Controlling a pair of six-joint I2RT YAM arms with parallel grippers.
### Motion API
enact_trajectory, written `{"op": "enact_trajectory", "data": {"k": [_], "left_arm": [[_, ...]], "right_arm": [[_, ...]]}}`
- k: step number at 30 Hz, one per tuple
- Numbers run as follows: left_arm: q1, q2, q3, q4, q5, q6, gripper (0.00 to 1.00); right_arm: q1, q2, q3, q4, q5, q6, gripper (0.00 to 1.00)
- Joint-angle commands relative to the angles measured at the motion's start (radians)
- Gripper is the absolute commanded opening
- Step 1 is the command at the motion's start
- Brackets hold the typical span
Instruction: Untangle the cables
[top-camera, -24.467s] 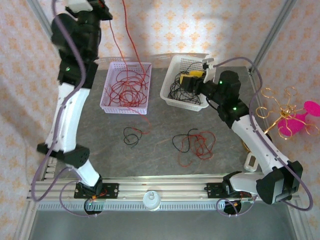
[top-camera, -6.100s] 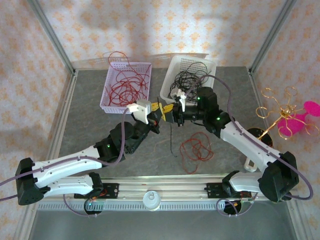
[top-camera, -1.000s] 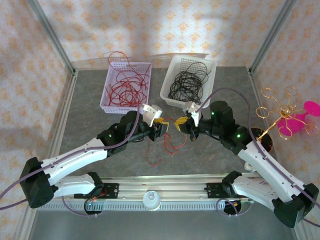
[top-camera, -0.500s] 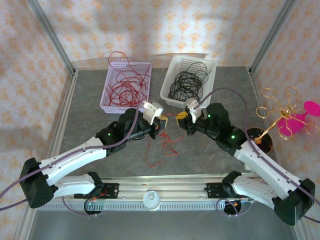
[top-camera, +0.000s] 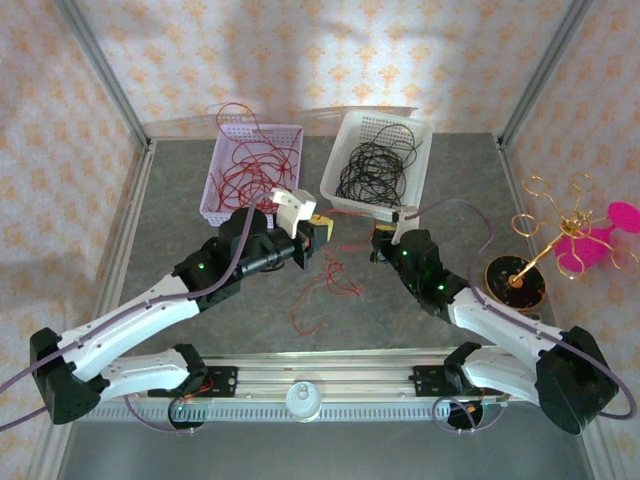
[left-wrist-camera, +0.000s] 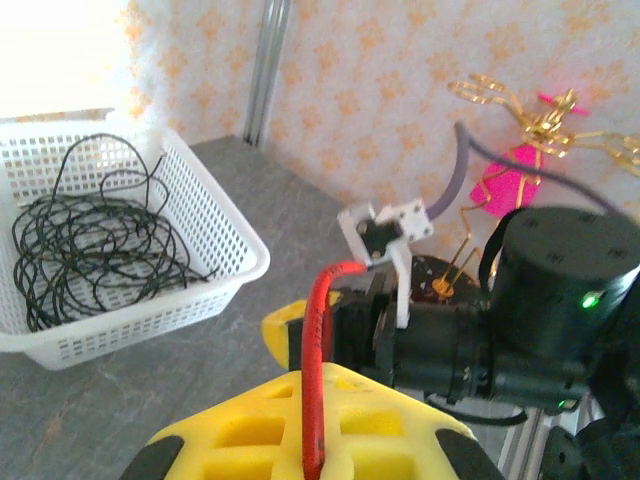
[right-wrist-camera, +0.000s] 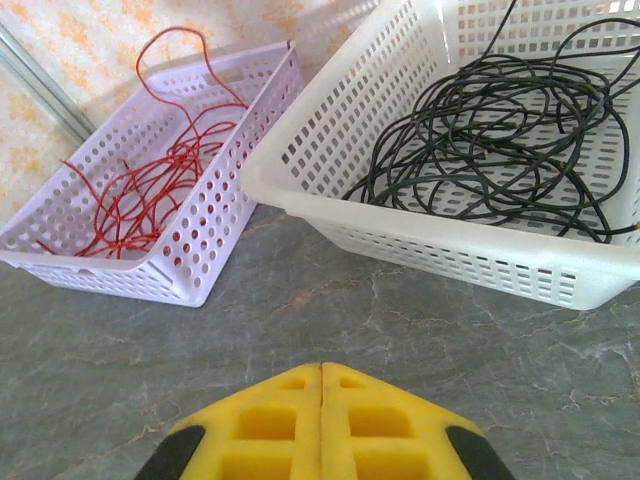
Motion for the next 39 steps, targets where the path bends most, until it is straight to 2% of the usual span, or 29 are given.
{"op": "enact_trajectory", "data": {"k": [1,6,7,10,11,14,17,20,25,30,35,39], "left_arm": [[0.003,-0.019,0.046,-0.026,-0.002,-0.016,0.00],[0.002,-0.018,0.084,-0.053,-0.032,-0.018,0.00],[0.002,-0.017,0.089,-0.059,-0.047,-0.020,0.00],[0.003,-0.014,0.096,-0.058,-0.054,-0.017,0.00],[0.002,-0.015,0.096,-0.053,-0.048,-0.018,0.00],[0.003,-0.013,0.098,-0.040,-0.027,-0.024,0.00],[0.003,-0.008,0.104,-0.036,-0.017,-0.025,0.00],[0.003,0.000,0.114,-0.030,-0.012,-0.031,0.00],[0.003,0.007,0.136,-0.027,-0.005,-0.047,0.00],[0.002,-0.004,0.169,-0.044,-0.017,-0.055,0.00],[0.003,-0.015,0.224,-0.058,-0.051,-0.045,0.00],[0.002,-0.016,0.286,-0.080,-0.108,-0.016,0.00]], "right_arm": [[0.000,-0.050,-0.030,0.111,0.061,0.014,0.00],[-0.014,-0.085,-0.049,0.090,0.070,0.005,0.00],[-0.025,-0.089,-0.040,0.072,0.022,0.007,0.03],[-0.084,-0.105,-0.055,0.088,-0.316,0.001,0.34],[-0.097,-0.106,-0.068,0.115,-0.439,0.005,0.41],[-0.091,-0.105,-0.126,0.247,-0.712,0.006,0.47],[-0.045,-0.092,-0.175,0.388,-0.803,-0.025,0.53],[0.020,-0.044,-0.136,0.400,-0.814,-0.120,0.56],[0.046,0.120,-0.064,0.490,-0.856,-0.153,0.58],[0.055,0.284,-0.023,0.604,-0.813,-0.127,0.55],[0.074,0.428,0.015,0.574,-0.776,-0.112,0.42],[0.074,0.506,-0.010,0.575,-0.729,-0.078,0.25]]}}
